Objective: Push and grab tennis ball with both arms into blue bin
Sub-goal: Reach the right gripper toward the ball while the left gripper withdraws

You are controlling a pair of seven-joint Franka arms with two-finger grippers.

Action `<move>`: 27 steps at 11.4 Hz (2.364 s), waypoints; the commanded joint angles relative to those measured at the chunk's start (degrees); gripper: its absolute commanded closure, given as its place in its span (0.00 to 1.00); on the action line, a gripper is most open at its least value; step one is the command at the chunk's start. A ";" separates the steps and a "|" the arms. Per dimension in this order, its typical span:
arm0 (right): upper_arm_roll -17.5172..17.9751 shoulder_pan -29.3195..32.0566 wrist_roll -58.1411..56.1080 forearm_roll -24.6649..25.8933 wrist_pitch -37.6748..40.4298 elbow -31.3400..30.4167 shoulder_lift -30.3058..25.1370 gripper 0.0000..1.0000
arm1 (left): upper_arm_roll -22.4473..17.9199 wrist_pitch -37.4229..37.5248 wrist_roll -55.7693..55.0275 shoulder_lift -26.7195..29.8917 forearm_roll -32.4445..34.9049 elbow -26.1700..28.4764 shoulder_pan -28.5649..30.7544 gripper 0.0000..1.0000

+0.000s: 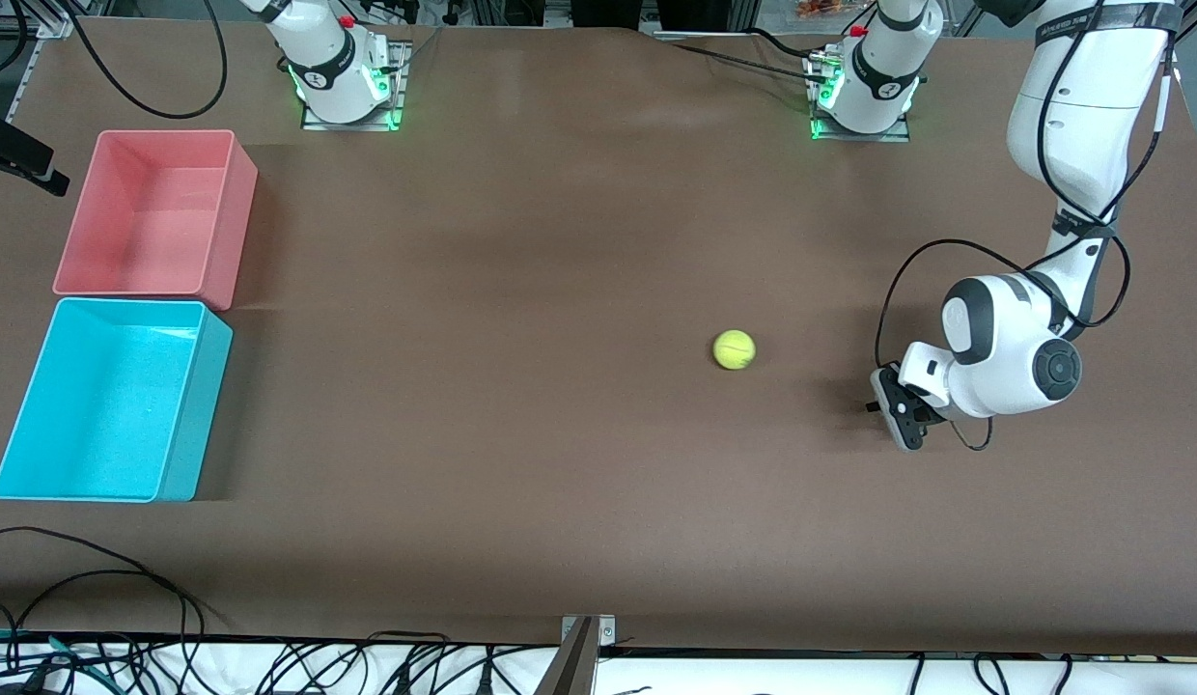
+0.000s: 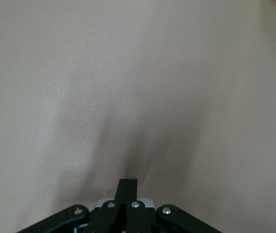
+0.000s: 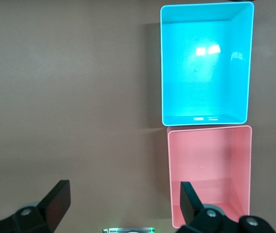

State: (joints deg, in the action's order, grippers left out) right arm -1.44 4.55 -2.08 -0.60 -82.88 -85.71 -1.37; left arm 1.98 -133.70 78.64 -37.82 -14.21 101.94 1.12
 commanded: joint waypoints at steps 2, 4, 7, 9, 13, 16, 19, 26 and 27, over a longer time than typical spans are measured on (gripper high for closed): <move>0.21 0.29 0.50 -1.16 0.96 1.16 0.31 0.00 | -3.11 0.45 2.92 0.54 -1.25 -1.40 -0.42 1.00; 0.30 0.20 0.32 -1.07 1.31 1.15 0.31 0.00 | -6.18 0.72 4.59 2.47 -1.25 -0.87 -0.33 0.98; 0.21 0.29 0.41 -1.16 1.23 0.45 1.53 0.00 | -8.13 1.07 4.42 9.14 -1.25 2.02 -0.33 0.64; 0.39 0.11 0.58 -1.25 1.23 0.28 3.03 0.00 | -8.39 0.81 3.46 14.94 -1.34 6.67 -0.24 0.00; 1.88 -3.39 0.58 -1.24 1.23 -2.62 5.49 0.00 | -10.15 -0.16 1.96 27.42 -1.34 16.52 0.82 0.00; 1.97 -9.54 0.67 -1.77 0.18 -2.71 9.97 0.00 | -10.15 -0.51 0.99 37.17 -1.17 19.78 0.82 0.00; 2.06 -13.40 0.58 -9.75 -3.07 -2.53 14.10 0.00 | -9.98 0.01 -0.49 42.81 -1.08 19.79 0.99 0.00; 1.97 -26.42 10.60 -9.24 -16.77 -13.85 18.95 0.00 | -4.71 26.31 -37.69 49.95 12.00 2.79 3.36 0.00; 1.97 -26.95 10.52 -9.16 -19.31 -16.40 18.95 0.00 | -2.61 33.08 -46.90 49.77 14.89 -2.66 3.36 0.00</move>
State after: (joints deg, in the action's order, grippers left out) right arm 1.10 -21.12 8.10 -9.47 -97.22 -96.01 19.18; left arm -4.26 -114.48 48.71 13.18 -4.74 111.75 3.35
